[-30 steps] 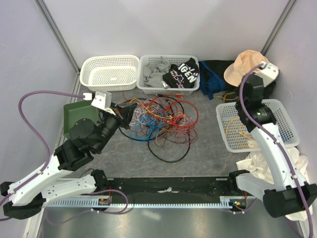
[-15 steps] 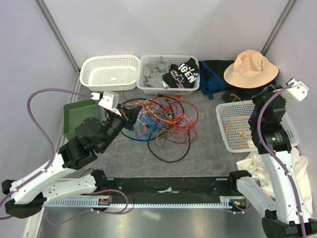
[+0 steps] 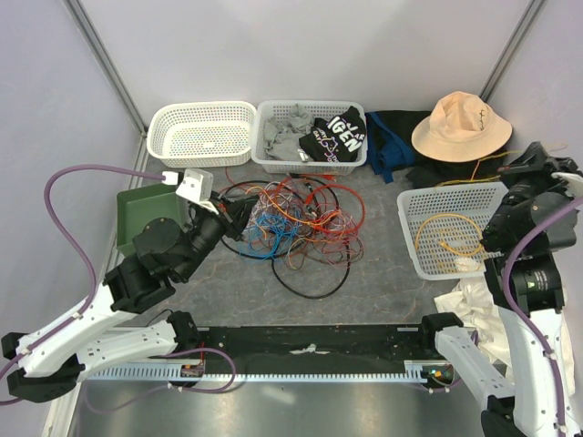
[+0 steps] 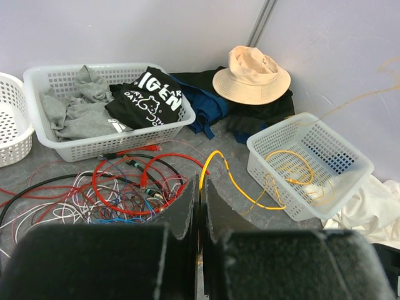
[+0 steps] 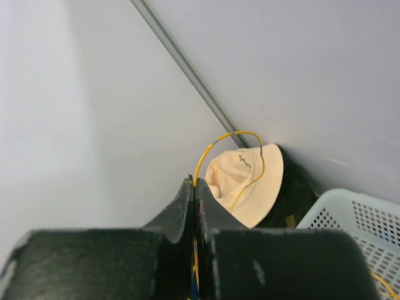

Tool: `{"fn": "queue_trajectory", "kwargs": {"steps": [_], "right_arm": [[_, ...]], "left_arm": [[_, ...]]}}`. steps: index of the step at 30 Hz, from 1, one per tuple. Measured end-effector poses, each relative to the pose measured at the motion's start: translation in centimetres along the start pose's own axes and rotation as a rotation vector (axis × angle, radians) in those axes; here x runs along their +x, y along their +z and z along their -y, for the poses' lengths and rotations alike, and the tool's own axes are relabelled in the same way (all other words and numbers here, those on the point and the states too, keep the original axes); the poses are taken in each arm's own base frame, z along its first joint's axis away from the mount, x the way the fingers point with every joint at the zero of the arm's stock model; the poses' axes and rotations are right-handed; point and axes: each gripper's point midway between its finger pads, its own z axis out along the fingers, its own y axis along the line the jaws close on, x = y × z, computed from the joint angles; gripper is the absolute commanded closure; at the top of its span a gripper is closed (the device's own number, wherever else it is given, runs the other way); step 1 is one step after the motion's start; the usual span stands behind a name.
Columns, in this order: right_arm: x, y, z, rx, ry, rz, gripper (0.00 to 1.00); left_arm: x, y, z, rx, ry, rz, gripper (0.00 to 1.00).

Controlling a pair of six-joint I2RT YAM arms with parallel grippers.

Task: Untangle the cables

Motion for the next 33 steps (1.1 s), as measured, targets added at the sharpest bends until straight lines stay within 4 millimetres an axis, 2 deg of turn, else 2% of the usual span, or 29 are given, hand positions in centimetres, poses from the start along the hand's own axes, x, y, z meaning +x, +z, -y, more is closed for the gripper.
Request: {"fn": "queue_trajectory", "kwargs": {"steps": [3, 7, 15, 21, 22, 23, 26, 29, 33], "right_arm": [[-1.7, 0.1, -0.5, 0.002, 0.017, 0.038, 1.00], [-0.3, 0.5, 0.4, 0.041, -0.020, 0.028, 1.00], [8.5, 1.8, 3.9, 0.144, -0.186, -0.103, 1.00], [15.7, 1.9, 8.7, 0.239, -0.264, -0.228, 1.00], [16.8, 1.8, 9.5, 0.252, -0.266, -0.249, 0.92], [18.0, 1.6, 10.2, 0.261, -0.271, -0.277, 0.63], [20.6, 1.0, 10.8, 0.248, -0.259, -0.352, 0.32], [21.6, 0.6, 9.8, 0.197, -0.215, -0.405, 0.24], [21.5, -0.3, 7.9, 0.111, -0.151, -0.440, 0.22]], "left_arm": [[0.0, 0.0, 0.0, 0.001, -0.002, 0.000, 0.98], [0.0, -0.1, 0.0, 0.001, -0.004, 0.001, 0.98], [-0.2, -0.4, -0.1, 0.003, -0.008, 0.008, 0.98], [0.0, -0.3, -0.1, 0.003, -0.005, 0.003, 0.98], [0.1, -0.3, -0.1, 0.002, -0.004, 0.000, 0.98], [0.2, -0.2, -0.1, 0.002, -0.003, -0.001, 0.98], [0.5, -0.1, -0.1, -0.001, 0.001, -0.010, 0.98], [0.8, 0.1, -0.1, -0.003, 0.005, -0.018, 0.98], [1.5, 0.8, 0.1, -0.009, 0.013, -0.040, 0.98]]}}
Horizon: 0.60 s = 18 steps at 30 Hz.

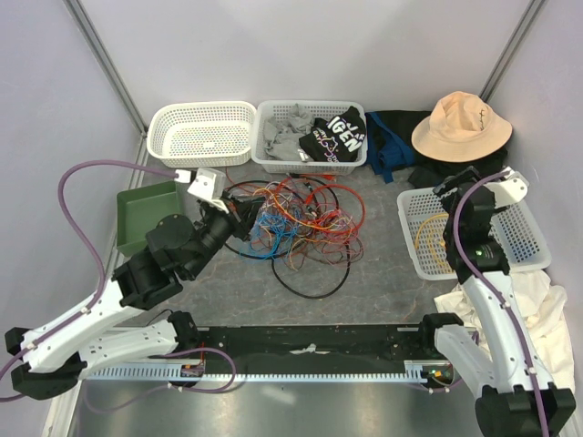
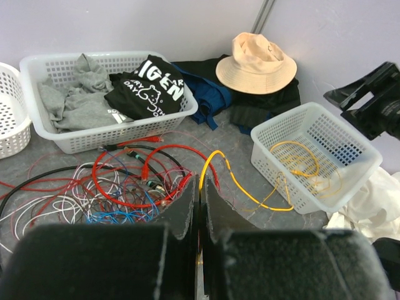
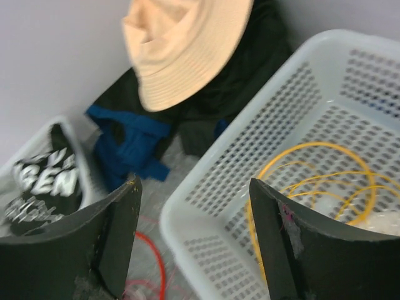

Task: Untangle the cables

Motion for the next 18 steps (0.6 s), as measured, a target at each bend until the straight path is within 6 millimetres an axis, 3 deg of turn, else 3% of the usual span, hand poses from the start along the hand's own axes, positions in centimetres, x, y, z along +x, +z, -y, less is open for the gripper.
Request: {"fn": "queue_trajectory", "kwargs": {"steps": [3, 9, 12, 18], "right_arm": [[-0.4, -1.9, -2.6, -0.122, 0.019, -0.023, 0.21], [0.3, -8.0, -10.5, -0.551, 0.035, -0.146, 0.15], [3.0, -11.2, -13.1, -0.774, 0.012, -0.231, 0.13], [9.5, -15.7, -14.8, -1.011, -0.118, -0.401, 0.12]], "left_arm": [[0.5, 1.0, 0.5, 0.001, 0.006, -0.026, 0.98], [0.2, 3.3, 2.0, 0.006, 0.019, -0.057, 0.98], [-0.8, 3.5, 2.4, 0.010, 0.012, -0.045, 0.98], [-3.4, 3.2, 3.0, 0.022, -0.009, 0.000, 0.98]]}}
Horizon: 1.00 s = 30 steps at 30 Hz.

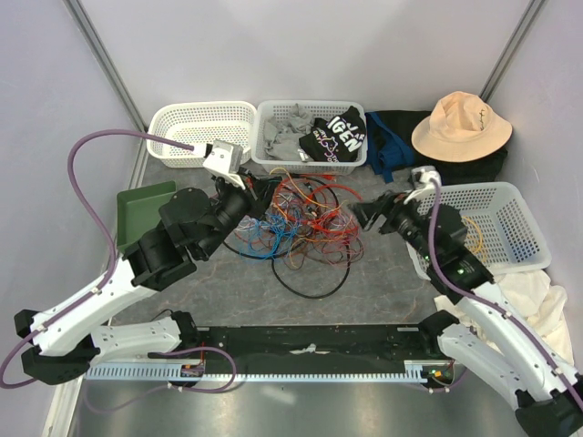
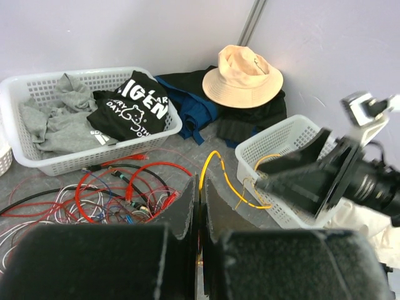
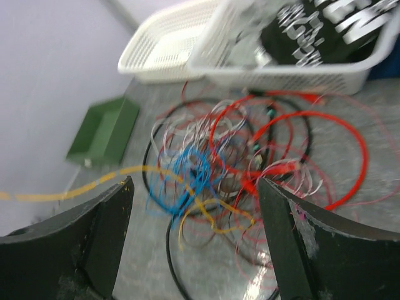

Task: Untangle the cables

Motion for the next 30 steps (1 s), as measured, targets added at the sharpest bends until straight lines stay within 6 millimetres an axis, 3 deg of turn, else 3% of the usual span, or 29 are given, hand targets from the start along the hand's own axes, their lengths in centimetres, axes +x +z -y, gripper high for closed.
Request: {"fn": "queue_trajectory", "kwargs": {"steps": [6, 10, 13, 16, 20, 24, 26, 28, 29, 30], "right_arm": [[4.6, 0.7, -2.6, -0.083, -0.117, -0.131, 0.14], [6.7, 1.3, -3.2, -0.079, -0.179, -0.176, 0.18], [7.7, 2.4, -2.8, -0.042, -0.215, -0.186, 0.30], [7.9, 3.5, -1.1, 0.047, -0.243, -0.172, 0.40], [7.3, 4.5, 0.7, 0.151, -0.275, -0.128, 1.00], [5.7, 4.5, 1.0, 0.192, -0.263, -0.068, 1.00], [4.5, 4.2, 0.8, 0.203, -0.257, -0.039, 1.00], [2.4, 3.8, 0.1, 0.215, -0.248, 0.000, 1.00], [1.2, 3.5, -0.3, 0.223, -0.244, 0.021, 1.00], [-0.4, 3.2, -0.8, 0.230, -0.239, 0.045, 1.00]], "left_arm": [[-0.9, -0.1, 0.2, 0.000, -0.001, 0.010, 0.98], [-1.1, 0.0, 0.2, -0.001, 0.002, 0.009, 0.98], [-1.3, 0.0, 0.2, -0.001, 0.005, 0.011, 0.98], [-1.2, -0.2, 0.2, -0.001, 0.007, 0.008, 0.98], [-1.4, -0.8, -0.1, -0.002, 0.008, 0.005, 0.98], [-2.0, -1.6, -0.5, -0.008, 0.001, 0.023, 0.95], [-2.1, -1.9, -1.0, -0.025, 0.001, 0.028, 0.80], [-1.9, -2.0, -1.5, -0.051, 0.003, 0.030, 0.40], [-1.8, -2.0, -1.8, -0.059, 0.009, 0.028, 0.01], [-1.6, -2.0, -1.9, -0.068, 0.011, 0.027, 0.00]]}}
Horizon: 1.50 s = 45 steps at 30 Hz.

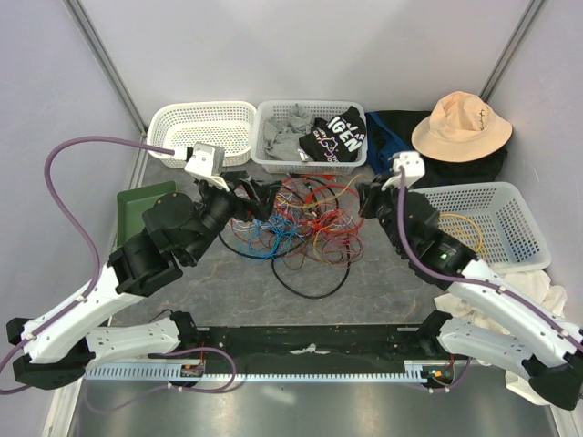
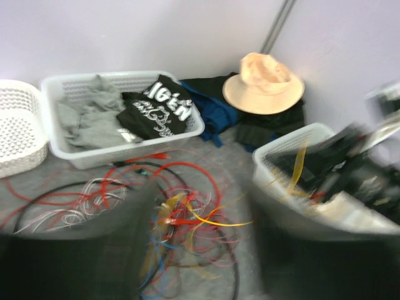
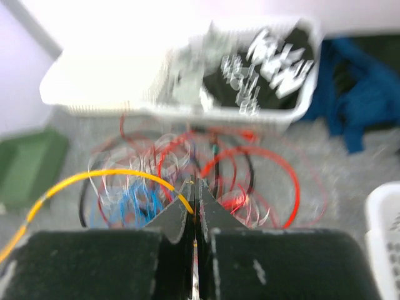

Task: Untangle the cables

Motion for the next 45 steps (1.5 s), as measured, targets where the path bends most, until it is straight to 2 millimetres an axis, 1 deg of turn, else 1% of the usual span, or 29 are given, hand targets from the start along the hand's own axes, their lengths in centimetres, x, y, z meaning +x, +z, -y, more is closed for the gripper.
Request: {"fn": "queue_trajectory", "kwargs": {"steps": [1, 5, 7, 9, 11, 13, 15, 18, 20, 23, 25, 27, 30, 32, 36, 38, 40, 42, 43, 45], "right_arm": [[-1.5, -0.3, -0.1, 0.011, 0.007, 0.023, 1.00], [-9.0, -2.2, 0.4, 0.088, 0.023, 0.136, 1.00], [-12.5, -3.5, 1.1, 0.140, 0.027, 0.196, 1.00], [-15.3, -4.4, 2.2, 0.209, 0.028, 0.243, 1.00], [-17.3, -5.0, 3.8, 0.288, 0.027, 0.275, 1.00], [-18.7, -5.3, 6.0, 0.381, 0.021, 0.298, 1.00], [-19.7, -5.5, 9.3, 0.503, 0.012, 0.309, 1.00], [-20.1, -5.3, 14.3, 0.679, 0.004, 0.291, 1.00], [-19.6, -5.1, 16.6, 0.753, 0.006, 0.264, 1.00], [-17.8, -5.2, 19.5, 0.837, 0.030, 0.222, 1.00], [-16.3, -6.2, 21.4, 0.895, 0.056, 0.203, 1.00], [-15.1, -7.7, 22.7, 0.943, 0.082, 0.198, 1.00], [-14.7, -10.1, 23.3, 0.981, 0.116, 0.233, 1.00], [-15.4, -11.8, 23.1, 0.993, 0.135, 0.283, 1.00], [-16.9, -15.2, 23.1, 1.047, 0.156, 0.380, 1.00], [-17.2, -16.3, 23.3, 1.076, 0.158, 0.407, 1.00], [-17.3, -16.9, 23.5, 1.106, 0.154, 0.419, 1.00], [-17.1, -17.0, 23.8, 1.128, 0.150, 0.421, 1.00], [-16.6, -17.0, 24.0, 1.138, 0.146, 0.413, 1.00], [-14.9, -16.6, 24.9, 1.171, 0.129, 0.378, 1.00]], "left_arm": [[0.2, 0.0, -0.2, -0.011, 0.001, -0.004, 0.00], [1.2, 0.1, -0.8, -0.039, 0.010, -0.024, 0.00], [1.8, 0.1, -1.1, -0.049, 0.011, -0.034, 0.00], [2.5, -0.2, -1.4, -0.054, 0.013, -0.049, 0.00], [3.1, -0.7, -1.8, -0.055, 0.005, -0.056, 0.00], [3.8, -1.4, -2.3, -0.055, -0.008, -0.059, 0.00], [4.2, -2.1, -2.6, -0.047, -0.030, -0.059, 0.00], [4.9, -3.1, -2.7, -0.022, -0.067, -0.063, 0.00], [5.3, -3.5, -2.7, -0.006, -0.087, -0.067, 0.00], [6.1, -4.0, -2.8, 0.005, -0.114, -0.073, 0.00], [6.8, -4.0, -2.7, 0.013, -0.123, -0.084, 0.00], [7.7, -4.1, -2.8, 0.018, -0.128, -0.098, 0.00], [8.9, -4.1, -2.8, 0.023, -0.130, -0.122, 0.00], [9.2, -4.1, -2.6, 0.033, -0.136, -0.132, 0.00], [9.2, -4.2, -2.1, 0.058, -0.153, -0.135, 0.00], [9.1, -4.2, -2.0, 0.063, -0.162, -0.133, 0.00], [9.1, -4.3, -1.8, 0.076, -0.171, -0.133, 0.00], [9.1, -4.5, -1.7, 0.083, -0.177, -0.132, 0.00], [9.1, -4.5, -1.6, 0.086, -0.181, -0.131, 0.00], [9.1, -4.5, -1.6, 0.090, -0.186, -0.132, 0.00]]}}
